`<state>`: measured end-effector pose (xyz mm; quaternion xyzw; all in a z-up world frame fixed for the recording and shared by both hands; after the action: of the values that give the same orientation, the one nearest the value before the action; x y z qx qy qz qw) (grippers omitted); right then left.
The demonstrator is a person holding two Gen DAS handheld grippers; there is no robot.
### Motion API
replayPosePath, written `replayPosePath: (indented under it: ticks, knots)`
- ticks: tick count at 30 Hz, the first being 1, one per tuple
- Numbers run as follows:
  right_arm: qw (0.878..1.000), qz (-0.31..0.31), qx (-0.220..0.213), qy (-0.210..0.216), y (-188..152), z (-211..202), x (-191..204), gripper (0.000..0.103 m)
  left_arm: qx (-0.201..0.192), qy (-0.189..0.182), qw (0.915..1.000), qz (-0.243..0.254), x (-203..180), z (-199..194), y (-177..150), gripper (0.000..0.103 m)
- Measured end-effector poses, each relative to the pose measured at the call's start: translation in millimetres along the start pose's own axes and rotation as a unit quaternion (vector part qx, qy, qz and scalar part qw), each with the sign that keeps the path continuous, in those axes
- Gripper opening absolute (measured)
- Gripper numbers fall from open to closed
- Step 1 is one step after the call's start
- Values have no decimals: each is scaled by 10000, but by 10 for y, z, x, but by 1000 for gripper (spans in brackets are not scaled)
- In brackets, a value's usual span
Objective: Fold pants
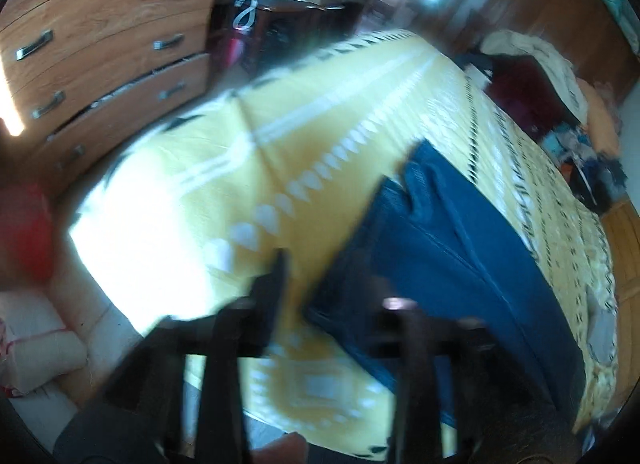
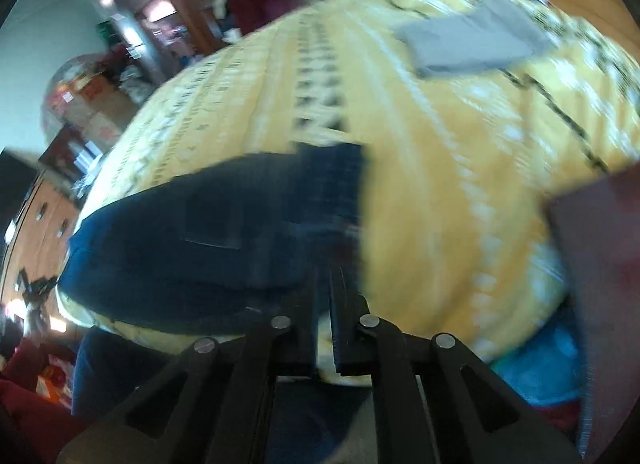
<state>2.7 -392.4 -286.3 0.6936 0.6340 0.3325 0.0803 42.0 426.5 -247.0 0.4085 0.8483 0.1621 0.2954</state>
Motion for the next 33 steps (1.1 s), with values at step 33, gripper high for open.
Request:
replayPosePath:
  ticks: [33]
  knots:
    - [9537, -2869, 740, 512, -160, 1875, 2929, 45, 1562, -687, 9844, -433, -820, 843, 106, 81]
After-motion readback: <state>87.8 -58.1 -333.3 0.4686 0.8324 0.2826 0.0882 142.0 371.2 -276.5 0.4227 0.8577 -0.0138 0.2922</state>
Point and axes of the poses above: each gripper's, at about its wrist camera, not at the fingertips, and z roughly the way its jaws point, x to its left, y to its top, the point moved 8 cm from there along z, roughly the way its jaws point, and after that the axes turned 1 degree about -z, right-handed, at the moved point
